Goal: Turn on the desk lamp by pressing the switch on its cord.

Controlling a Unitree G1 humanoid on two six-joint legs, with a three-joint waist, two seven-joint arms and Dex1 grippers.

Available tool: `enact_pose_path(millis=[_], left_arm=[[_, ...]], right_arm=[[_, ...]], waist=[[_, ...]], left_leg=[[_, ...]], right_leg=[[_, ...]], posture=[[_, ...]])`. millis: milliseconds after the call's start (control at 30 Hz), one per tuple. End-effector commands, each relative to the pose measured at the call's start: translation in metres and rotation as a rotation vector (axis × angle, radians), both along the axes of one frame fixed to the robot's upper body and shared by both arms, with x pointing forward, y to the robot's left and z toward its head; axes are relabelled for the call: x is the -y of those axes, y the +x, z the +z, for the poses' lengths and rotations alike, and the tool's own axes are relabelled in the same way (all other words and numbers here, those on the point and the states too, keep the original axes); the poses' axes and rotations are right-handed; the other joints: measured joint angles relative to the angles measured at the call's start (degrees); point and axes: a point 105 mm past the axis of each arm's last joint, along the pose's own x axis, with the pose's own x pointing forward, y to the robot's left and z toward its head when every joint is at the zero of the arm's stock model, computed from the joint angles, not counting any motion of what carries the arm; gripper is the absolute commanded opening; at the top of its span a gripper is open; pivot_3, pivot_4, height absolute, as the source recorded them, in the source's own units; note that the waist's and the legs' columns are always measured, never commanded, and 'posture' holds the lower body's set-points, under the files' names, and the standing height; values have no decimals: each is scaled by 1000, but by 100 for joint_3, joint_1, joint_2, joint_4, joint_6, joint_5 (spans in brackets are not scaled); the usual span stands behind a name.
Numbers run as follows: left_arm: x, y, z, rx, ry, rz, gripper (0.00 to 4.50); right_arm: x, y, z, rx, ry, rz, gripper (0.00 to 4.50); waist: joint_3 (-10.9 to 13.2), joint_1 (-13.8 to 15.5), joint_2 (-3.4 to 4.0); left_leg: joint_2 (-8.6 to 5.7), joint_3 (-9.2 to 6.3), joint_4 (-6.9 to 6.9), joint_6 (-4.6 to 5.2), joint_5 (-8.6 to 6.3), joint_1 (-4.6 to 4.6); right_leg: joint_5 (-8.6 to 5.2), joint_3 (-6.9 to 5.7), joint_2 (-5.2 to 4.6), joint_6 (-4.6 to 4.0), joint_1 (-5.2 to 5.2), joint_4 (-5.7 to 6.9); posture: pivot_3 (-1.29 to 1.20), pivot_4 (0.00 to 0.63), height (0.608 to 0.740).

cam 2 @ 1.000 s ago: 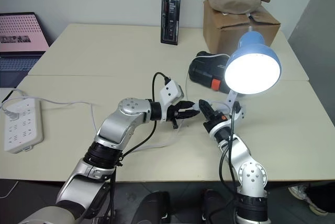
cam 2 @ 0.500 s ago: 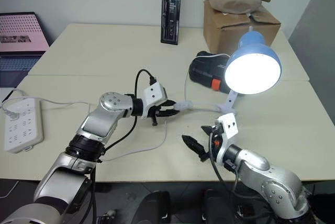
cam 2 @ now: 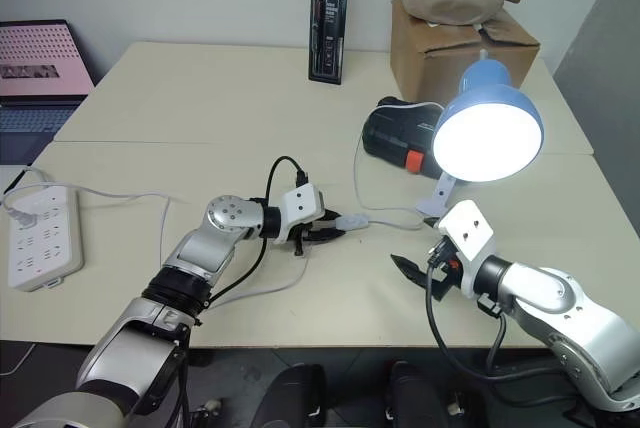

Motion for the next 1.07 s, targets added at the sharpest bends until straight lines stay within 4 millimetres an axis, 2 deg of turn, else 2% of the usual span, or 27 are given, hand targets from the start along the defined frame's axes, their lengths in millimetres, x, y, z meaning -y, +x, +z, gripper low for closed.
enact_pose_path(millis=[33, 200, 300, 433, 500, 533, 667, 767, 867, 1067], left_arm=[[-1, -1, 16, 34, -41, -17, 2750], [-6, -4, 29, 67, -86, 4, 3951], [-15, -3, 48, 129, -123, 48, 4486], [-38, -8, 84, 147, -245, 140, 4486], [-50, -17, 90, 135, -240, 157, 4486], [-53, -21, 90, 126, -226, 160, 4486], [-93, -49, 84, 96, -141, 266, 4486], [-112, -69, 76, 45, -107, 306, 4486], [-121, -91, 65, -20, -87, 300, 4486], [-120, -104, 59, -80, -127, 297, 4486]], right_arm=[[8, 4, 14, 61, -25, 9, 4500], [13, 7, 14, 60, -47, 24, 4500], [16, 10, 15, 65, -66, 45, 4500], [21, 17, 21, 102, -73, 90, 4500], [25, 18, 23, 128, -95, 126, 4500], [26, 17, 23, 136, -104, 138, 4500], [47, 20, 29, 168, -145, 157, 4500], [59, 20, 30, 164, -162, 163, 4500], [70, 22, 27, 168, -188, 158, 4500], [70, 22, 21, 164, -191, 171, 4500]], waist=[[0, -1, 0], [0, -7, 0], [0, -9, 0], [1, -15, -1], [1, -21, 0], [0, -24, 0], [1, -42, 1], [4, -24, -1], [3, -1, 0], [4, 28, 0]], left_leg=[[0, 0, 0, 0, 0, 0], [1, 0, 0, 0, 0, 0], [1, 0, 0, 0, 0, 0], [2, 0, 3, 0, 0, 4], [3, -1, 3, -1, 1, 7], [3, 0, 3, -1, 1, 8], [3, 6, 0, -2, 1, 11], [5, 7, 0, -2, 1, 14], [7, 4, 0, -3, 1, 26], [4, 3, 1, -3, 0, 38]], right_leg=[[0, 0, 0, 0, 0, 1], [0, 0, 1, 0, 0, 0], [0, 0, 0, 0, 0, 2], [0, 3, 1, 0, -1, 11], [0, 2, 1, 0, 1, 13], [0, 3, 1, 0, 1, 12], [-1, 10, 1, 0, 2, 10], [-1, 6, -1, -1, 2, 11], [-1, 4, -4, -3, 12, 12], [-9, 1, -13, -18, 25, 12]], posture=[[0, 150, 740], [0, 150, 740], [0, 150, 740], [0, 150, 740], [0, 150, 740], [0, 150, 740], [0, 150, 740], [0, 150, 740], [0, 150, 740], [0, 150, 740]])
